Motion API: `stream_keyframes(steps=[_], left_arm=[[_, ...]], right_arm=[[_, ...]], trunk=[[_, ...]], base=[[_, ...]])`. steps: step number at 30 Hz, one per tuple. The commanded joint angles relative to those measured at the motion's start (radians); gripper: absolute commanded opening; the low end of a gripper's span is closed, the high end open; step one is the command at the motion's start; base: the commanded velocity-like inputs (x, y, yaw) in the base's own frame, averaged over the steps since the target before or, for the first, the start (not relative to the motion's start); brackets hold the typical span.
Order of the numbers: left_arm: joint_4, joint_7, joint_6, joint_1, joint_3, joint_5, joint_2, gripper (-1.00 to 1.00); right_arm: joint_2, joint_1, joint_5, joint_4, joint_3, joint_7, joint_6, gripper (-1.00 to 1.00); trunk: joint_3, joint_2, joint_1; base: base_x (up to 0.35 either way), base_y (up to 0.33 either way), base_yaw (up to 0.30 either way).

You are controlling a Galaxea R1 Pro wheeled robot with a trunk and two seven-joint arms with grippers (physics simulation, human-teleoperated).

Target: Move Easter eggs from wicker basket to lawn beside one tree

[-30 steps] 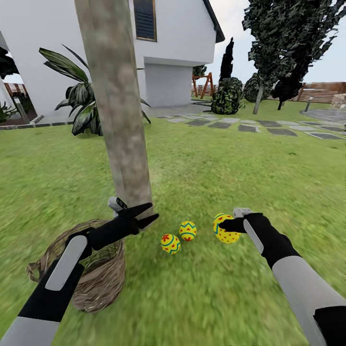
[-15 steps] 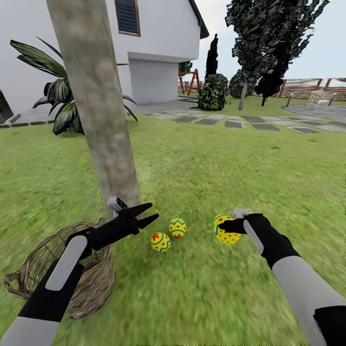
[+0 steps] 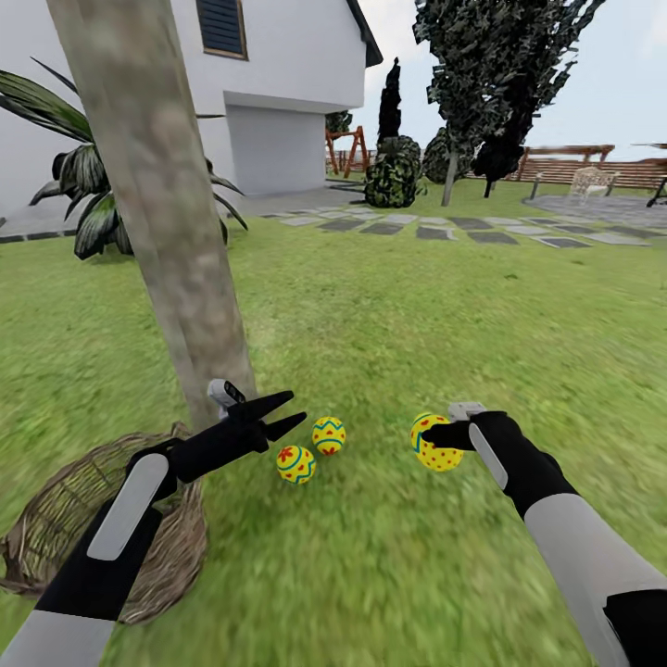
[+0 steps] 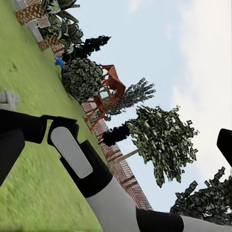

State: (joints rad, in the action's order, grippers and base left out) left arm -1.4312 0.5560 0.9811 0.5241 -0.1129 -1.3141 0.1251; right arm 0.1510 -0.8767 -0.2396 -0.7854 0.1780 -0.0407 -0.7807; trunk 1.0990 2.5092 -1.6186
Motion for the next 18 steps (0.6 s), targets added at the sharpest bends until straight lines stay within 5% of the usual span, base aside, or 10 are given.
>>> stream_keyframes(steps=[1,18], left_arm=[[0.000,0.004,0.002,0.001,-0.001,0.001,0.001,1.00],[0.000,0.004,0.002,0.001,-0.001,0.000,0.001,1.00]], right_arm=[[0.001,-0.001,0.000,-0.001,0.003,-0.002,-0.004,-1.00],[0.002,-0.001,-0.002,-0.001,0.003,-0.002,-0.005,-1.00]], trunk=[[0.001,0.000,0.000],[0.001,0.000,0.000]], base=[[0.000,0.000,-0.290],[0.000,0.000,-0.291]])
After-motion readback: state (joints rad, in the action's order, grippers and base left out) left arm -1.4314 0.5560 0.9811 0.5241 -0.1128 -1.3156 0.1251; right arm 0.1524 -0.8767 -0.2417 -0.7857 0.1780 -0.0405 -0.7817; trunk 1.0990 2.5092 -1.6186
